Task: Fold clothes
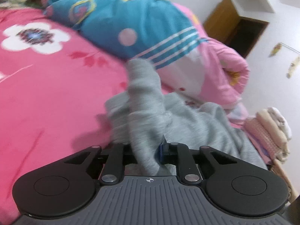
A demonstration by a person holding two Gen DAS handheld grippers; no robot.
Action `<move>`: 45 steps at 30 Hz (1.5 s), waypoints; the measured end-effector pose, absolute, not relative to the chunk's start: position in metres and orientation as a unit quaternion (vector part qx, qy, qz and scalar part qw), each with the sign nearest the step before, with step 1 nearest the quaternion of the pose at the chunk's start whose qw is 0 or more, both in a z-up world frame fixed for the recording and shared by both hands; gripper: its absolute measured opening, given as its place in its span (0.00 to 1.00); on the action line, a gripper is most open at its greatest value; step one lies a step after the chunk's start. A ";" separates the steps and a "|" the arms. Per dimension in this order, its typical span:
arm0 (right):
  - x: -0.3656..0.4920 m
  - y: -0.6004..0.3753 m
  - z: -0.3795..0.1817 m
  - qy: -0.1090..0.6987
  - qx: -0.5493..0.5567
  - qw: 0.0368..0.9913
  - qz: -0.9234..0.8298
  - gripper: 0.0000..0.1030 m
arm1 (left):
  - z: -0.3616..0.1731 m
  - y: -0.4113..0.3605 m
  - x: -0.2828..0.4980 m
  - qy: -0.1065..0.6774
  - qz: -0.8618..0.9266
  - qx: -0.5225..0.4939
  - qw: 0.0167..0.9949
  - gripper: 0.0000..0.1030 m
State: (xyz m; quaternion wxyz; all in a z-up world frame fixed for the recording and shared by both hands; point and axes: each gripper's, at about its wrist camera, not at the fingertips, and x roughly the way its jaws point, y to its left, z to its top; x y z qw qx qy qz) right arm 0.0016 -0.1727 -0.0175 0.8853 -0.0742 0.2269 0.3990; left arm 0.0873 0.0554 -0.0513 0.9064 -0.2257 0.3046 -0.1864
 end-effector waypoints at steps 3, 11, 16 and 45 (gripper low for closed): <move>0.017 -0.197 0.014 0.226 -0.026 0.881 0.415 0.13 | -0.057 0.078 0.077 0.297 -0.172 -0.228 0.911 0.09; 0.153 -0.237 0.074 0.292 0.086 0.895 0.325 0.79 | -0.074 0.099 0.054 0.280 -0.187 -0.245 0.909 0.08; 0.255 -0.234 0.026 0.477 0.161 0.827 0.249 0.78 | -0.081 0.104 0.052 0.277 -0.201 -0.246 0.907 0.08; 0.242 0.000 0.161 0.169 -0.181 0.912 0.326 0.02 | 0.003 0.187 0.066 0.122 0.030 -0.191 0.973 0.05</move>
